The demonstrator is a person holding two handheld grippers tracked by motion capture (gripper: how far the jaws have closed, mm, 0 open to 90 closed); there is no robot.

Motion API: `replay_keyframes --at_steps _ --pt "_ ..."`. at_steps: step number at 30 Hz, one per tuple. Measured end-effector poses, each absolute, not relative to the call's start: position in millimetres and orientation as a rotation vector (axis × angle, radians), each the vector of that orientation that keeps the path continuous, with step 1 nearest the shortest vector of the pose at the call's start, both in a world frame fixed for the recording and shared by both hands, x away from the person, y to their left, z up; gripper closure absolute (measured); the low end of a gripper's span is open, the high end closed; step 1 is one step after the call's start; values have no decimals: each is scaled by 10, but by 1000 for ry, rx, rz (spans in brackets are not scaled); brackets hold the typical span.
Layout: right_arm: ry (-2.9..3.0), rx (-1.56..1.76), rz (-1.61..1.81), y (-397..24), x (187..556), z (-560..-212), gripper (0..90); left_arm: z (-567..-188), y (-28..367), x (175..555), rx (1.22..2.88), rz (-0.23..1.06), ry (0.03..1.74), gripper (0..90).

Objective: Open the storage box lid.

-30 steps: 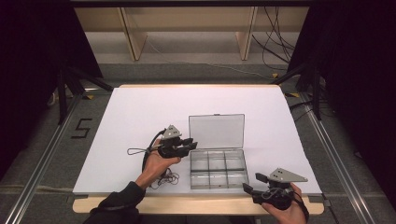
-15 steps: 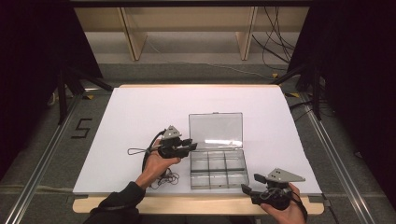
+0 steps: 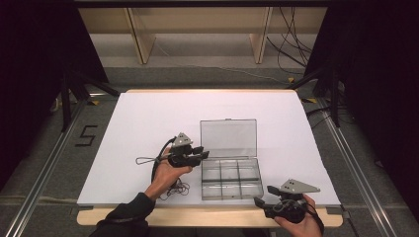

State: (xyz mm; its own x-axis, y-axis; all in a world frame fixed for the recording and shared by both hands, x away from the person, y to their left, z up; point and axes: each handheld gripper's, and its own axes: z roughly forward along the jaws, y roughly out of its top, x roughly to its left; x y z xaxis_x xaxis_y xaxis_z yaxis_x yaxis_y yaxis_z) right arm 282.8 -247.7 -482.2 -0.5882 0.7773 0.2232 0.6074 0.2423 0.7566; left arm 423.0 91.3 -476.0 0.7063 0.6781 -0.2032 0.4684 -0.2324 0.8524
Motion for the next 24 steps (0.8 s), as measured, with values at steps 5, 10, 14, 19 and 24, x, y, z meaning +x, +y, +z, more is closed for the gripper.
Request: replay_keyframes --at_steps 5,10,14,19,24 --pt "2317 1267 1257 -2494 2846 -4841 323 -4757 908 4235 1884 245 906 654" --pt "2320 1263 1251 -2498 2843 -4836 323 -4749 892 4229 1877 242 931 652" --pt "2319 1265 1249 -2500 2844 -4838 323 -4746 904 4227 1885 249 934 652" --pt "2326 1271 1251 -2500 2839 -4838 322 -4738 903 4246 1888 233 953 644" --pt "2326 1258 1254 -2497 2841 -4840 322 -4738 905 4258 1881 213 979 641"
